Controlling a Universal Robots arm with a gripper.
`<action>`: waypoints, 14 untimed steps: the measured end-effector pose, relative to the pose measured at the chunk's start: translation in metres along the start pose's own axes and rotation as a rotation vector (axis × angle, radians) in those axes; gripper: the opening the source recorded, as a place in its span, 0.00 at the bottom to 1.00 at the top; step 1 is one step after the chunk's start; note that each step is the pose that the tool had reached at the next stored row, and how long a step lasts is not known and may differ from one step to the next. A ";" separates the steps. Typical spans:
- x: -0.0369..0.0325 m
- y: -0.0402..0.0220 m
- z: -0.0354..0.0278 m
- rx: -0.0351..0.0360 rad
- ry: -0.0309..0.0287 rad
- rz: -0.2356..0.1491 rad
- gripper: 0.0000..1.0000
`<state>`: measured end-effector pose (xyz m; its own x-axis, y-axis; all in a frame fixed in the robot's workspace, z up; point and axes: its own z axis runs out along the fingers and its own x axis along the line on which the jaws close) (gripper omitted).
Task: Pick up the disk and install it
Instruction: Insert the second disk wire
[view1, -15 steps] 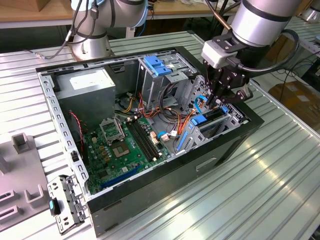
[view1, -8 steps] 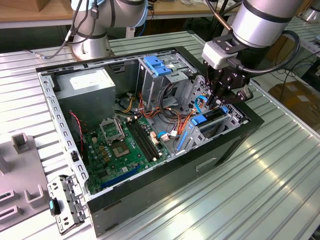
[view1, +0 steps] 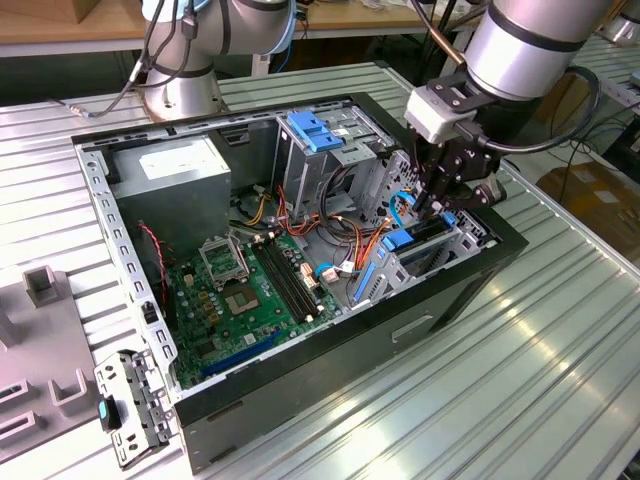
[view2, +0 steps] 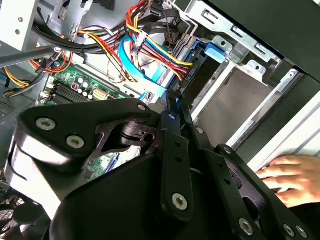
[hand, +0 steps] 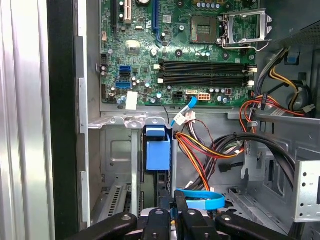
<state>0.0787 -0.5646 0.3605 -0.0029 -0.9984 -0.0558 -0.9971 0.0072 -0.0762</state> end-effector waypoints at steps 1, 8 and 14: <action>0.0006 0.0006 0.0008 0.0017 -0.0032 0.000 0.16; 0.0033 0.0029 0.0055 0.0072 -0.0267 0.002 0.16; 0.0046 0.0092 0.0074 0.0462 -0.0367 0.000 0.16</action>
<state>0.0700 -0.5687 0.3522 0.0005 -0.9957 -0.0922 -0.9925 0.0108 -0.1220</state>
